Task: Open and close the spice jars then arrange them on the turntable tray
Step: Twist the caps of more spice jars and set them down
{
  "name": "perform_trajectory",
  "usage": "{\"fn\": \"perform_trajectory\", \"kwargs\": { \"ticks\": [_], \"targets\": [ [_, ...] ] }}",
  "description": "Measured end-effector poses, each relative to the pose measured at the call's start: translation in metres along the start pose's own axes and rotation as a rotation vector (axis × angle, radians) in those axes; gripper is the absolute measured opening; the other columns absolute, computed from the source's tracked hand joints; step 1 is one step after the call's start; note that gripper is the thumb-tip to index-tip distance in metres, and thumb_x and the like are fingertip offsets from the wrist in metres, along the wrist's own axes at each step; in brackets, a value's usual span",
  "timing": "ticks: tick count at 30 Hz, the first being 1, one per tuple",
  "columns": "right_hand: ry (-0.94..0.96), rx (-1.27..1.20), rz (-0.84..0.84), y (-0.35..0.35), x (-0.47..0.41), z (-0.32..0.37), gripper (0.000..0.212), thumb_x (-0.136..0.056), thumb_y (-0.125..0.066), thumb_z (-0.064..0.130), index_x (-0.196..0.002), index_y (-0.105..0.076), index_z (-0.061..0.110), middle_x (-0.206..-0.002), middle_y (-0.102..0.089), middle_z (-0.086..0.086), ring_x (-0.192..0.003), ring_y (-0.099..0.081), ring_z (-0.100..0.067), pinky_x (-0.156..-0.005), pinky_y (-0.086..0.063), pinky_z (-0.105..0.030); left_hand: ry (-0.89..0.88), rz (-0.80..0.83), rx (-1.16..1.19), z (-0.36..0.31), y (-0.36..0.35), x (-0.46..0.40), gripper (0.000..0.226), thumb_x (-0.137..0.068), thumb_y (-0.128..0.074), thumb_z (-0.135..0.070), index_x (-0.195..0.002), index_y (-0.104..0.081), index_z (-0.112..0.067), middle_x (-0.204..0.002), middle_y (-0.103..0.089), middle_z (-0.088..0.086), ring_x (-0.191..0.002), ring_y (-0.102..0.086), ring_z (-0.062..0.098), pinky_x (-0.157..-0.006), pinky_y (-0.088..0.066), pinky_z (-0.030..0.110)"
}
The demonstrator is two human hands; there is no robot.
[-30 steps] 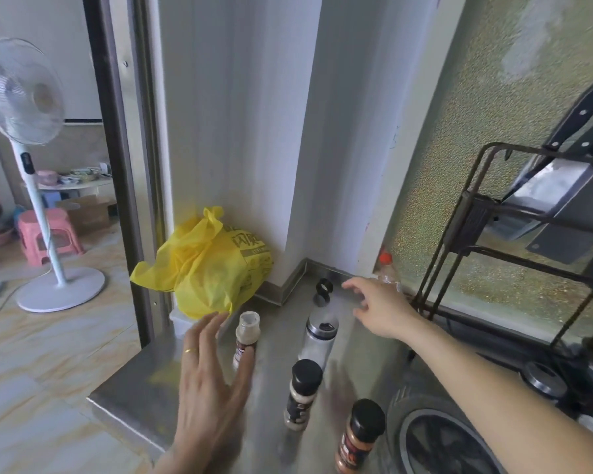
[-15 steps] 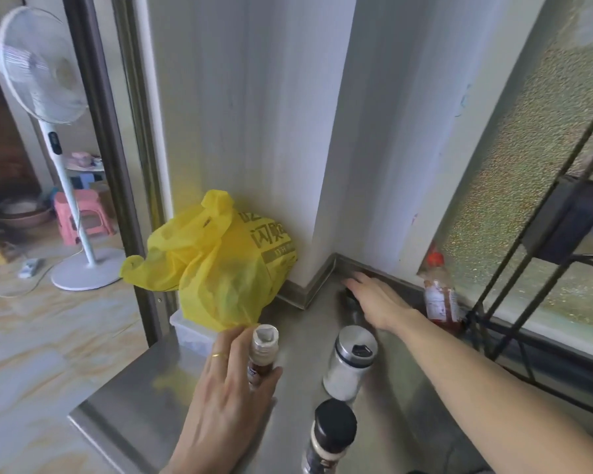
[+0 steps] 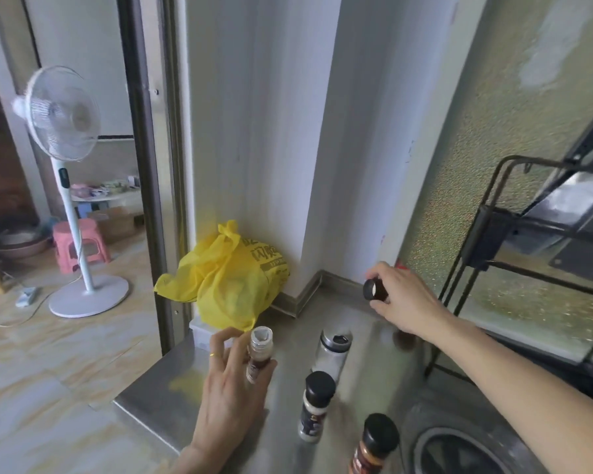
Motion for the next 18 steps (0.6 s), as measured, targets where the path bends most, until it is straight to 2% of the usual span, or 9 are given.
{"fn": "perform_trajectory", "kwargs": {
  "ticks": [3,5,7,9,12,16,18],
  "targets": [
    [-0.015,-0.17,-0.027,0.052,0.037,0.013,0.042,-0.084,-0.079,0.023,-0.123,-0.063,0.023,-0.113,-0.069,0.004,-0.083,-0.065,-0.012,-0.08,-0.05,-0.021,-0.009,-0.032,0.043,-0.025,0.018,0.006,0.045,-0.08,-0.083,-0.027,-0.118,-0.059,-0.029,-0.118,-0.048,-0.012,-0.09,-0.068,0.017,-0.07,-0.058,0.04],
    [-0.002,-0.286,-0.009,0.074,0.061,0.026,0.041,-0.083,-0.08,0.021,-0.122,-0.066,0.025,-0.107,-0.067,0.007,-0.079,-0.067,-0.006,-0.077,-0.053,-0.015,-0.05,-0.035,0.078,-0.053,0.028,0.006,0.042,-0.082,-0.081,-0.028,-0.115,-0.057,-0.032,-0.107,-0.055,-0.014,-0.09,-0.067,0.017,-0.072,-0.056,0.04],
    [0.036,-0.372,0.019,0.089,0.081,0.038,0.042,-0.083,-0.08,0.017,-0.122,-0.068,0.027,-0.114,-0.067,0.006,-0.092,-0.069,-0.009,-0.087,-0.057,-0.023,-0.074,-0.04,0.135,-0.085,0.038,0.001,0.045,-0.081,-0.082,-0.027,-0.115,-0.055,-0.035,-0.1,-0.058,-0.018,-0.091,-0.066,0.015,-0.076,-0.055,0.038],
    [0.079,-0.425,0.031,0.103,0.097,0.049,0.043,-0.083,-0.08,0.014,-0.121,-0.069,0.029,-0.117,-0.066,0.005,-0.097,-0.07,-0.01,-0.09,-0.058,-0.028,-0.107,-0.031,0.197,-0.118,0.045,-0.004,0.048,-0.08,-0.083,-0.027,-0.119,-0.056,-0.035,-0.101,-0.062,-0.018,-0.093,-0.065,0.011,-0.081,-0.056,0.037],
    [0.11,-0.464,0.001,0.131,0.118,0.055,0.043,-0.08,-0.083,0.013,-0.117,-0.068,0.031,-0.111,-0.069,0.013,-0.093,-0.072,-0.011,-0.087,-0.06,-0.035,-0.164,0.037,0.312,-0.164,0.05,-0.008,0.05,-0.078,-0.083,-0.027,-0.12,-0.058,-0.034,-0.104,-0.068,-0.02,-0.094,-0.067,0.003,-0.083,-0.057,0.034],
    [0.064,-0.499,-0.046,0.174,0.149,0.045,0.043,-0.075,-0.085,0.007,-0.103,-0.065,0.032,-0.098,-0.074,0.004,-0.081,-0.074,-0.019,-0.084,-0.06,-0.045,-0.208,0.14,0.392,-0.211,0.044,0.004,0.042,-0.076,-0.086,-0.03,-0.111,-0.063,-0.03,-0.099,-0.073,-0.019,-0.092,-0.069,0.001,-0.084,-0.058,0.032],
    [0.068,-0.463,-0.024,0.191,0.164,0.039,0.044,-0.074,-0.086,0.01,-0.104,-0.067,0.035,-0.099,-0.075,0.005,-0.084,-0.074,-0.018,-0.085,-0.06,-0.046,-0.213,0.188,0.408,-0.23,0.038,0.014,0.043,-0.074,-0.087,-0.032,-0.111,-0.065,-0.03,-0.099,-0.073,-0.02,-0.091,-0.069,-0.001,-0.085,-0.059,0.028]
  ]
}}
Point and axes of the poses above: each hand's wrist, its own x-axis away from the middle knuckle, its own y-axis out of the back of the hand, z = x × y, the point moved 5 cm from there along -x, towards the middle knuckle
